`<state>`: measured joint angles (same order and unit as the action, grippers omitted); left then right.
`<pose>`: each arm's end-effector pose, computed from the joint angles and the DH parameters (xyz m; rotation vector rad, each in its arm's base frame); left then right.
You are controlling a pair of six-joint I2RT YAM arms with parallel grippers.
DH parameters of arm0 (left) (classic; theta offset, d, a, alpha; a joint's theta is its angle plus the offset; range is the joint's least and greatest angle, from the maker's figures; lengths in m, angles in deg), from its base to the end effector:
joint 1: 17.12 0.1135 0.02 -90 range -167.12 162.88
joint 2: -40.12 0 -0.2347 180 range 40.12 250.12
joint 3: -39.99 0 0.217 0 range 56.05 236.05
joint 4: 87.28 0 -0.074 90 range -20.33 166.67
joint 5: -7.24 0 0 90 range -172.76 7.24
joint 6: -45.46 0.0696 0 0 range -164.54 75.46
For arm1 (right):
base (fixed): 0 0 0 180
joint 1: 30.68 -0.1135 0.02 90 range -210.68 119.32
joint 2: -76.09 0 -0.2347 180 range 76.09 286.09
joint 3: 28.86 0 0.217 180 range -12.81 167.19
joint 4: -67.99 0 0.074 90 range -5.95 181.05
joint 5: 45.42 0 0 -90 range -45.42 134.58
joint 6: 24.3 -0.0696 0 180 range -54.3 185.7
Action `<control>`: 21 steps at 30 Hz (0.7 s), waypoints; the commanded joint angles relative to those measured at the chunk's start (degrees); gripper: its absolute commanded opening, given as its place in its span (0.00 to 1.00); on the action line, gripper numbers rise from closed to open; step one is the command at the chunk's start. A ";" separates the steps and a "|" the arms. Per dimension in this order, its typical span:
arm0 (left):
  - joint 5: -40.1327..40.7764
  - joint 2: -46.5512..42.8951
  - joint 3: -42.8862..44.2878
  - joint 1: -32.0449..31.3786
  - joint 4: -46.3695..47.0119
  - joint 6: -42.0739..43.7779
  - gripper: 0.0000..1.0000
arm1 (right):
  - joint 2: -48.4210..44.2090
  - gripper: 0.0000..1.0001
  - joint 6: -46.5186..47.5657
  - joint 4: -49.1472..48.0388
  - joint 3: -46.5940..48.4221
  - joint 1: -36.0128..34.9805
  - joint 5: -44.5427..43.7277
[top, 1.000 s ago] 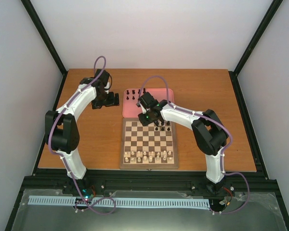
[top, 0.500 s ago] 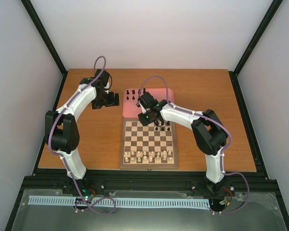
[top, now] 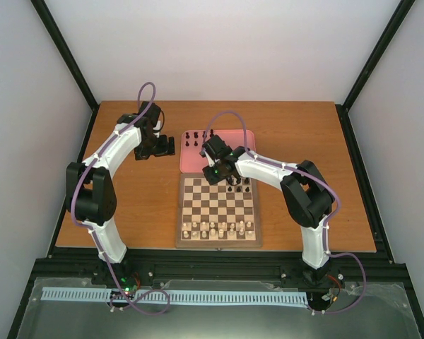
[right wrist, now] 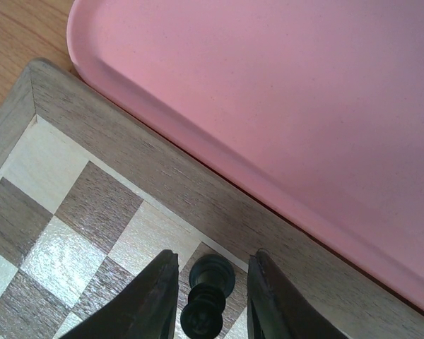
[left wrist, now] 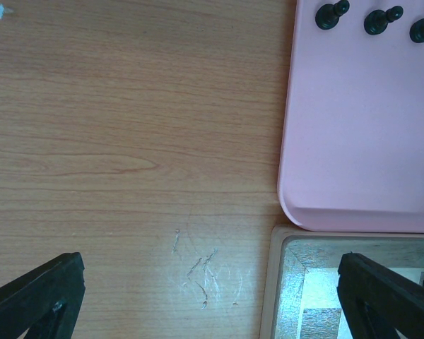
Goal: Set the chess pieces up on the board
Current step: Place the chess piece on the chessboard.
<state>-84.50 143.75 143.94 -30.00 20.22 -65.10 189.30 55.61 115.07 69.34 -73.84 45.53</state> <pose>0.3273 -0.0770 0.2061 -0.1839 2.8416 -0.1698 0.2832 0.2671 0.1461 -0.7725 2.5824 0.3201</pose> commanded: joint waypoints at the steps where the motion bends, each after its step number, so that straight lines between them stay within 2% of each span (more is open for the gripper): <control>1: -0.20 -0.36 0.87 -0.01 0.48 0.27 1.00 | -1.49 0.28 0.56 -0.45 0.34 -0.35 -0.58; 5: -0.23 -0.36 0.87 0.01 0.48 0.28 1.00 | -1.72 0.19 0.42 -0.02 -0.03 -0.35 -0.58; 8: -0.26 -0.34 0.74 -0.01 0.50 0.33 1.00 | -2.10 0.16 0.33 0.02 -0.42 -0.35 -0.28; 21: -0.20 -0.41 0.48 -0.04 0.72 0.26 1.00 | -4.20 0.15 0.00 0.09 -2.67 -0.35 0.31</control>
<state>-84.50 143.75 143.94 -30.00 20.22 -65.10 187.99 55.78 115.31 67.77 -73.84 45.53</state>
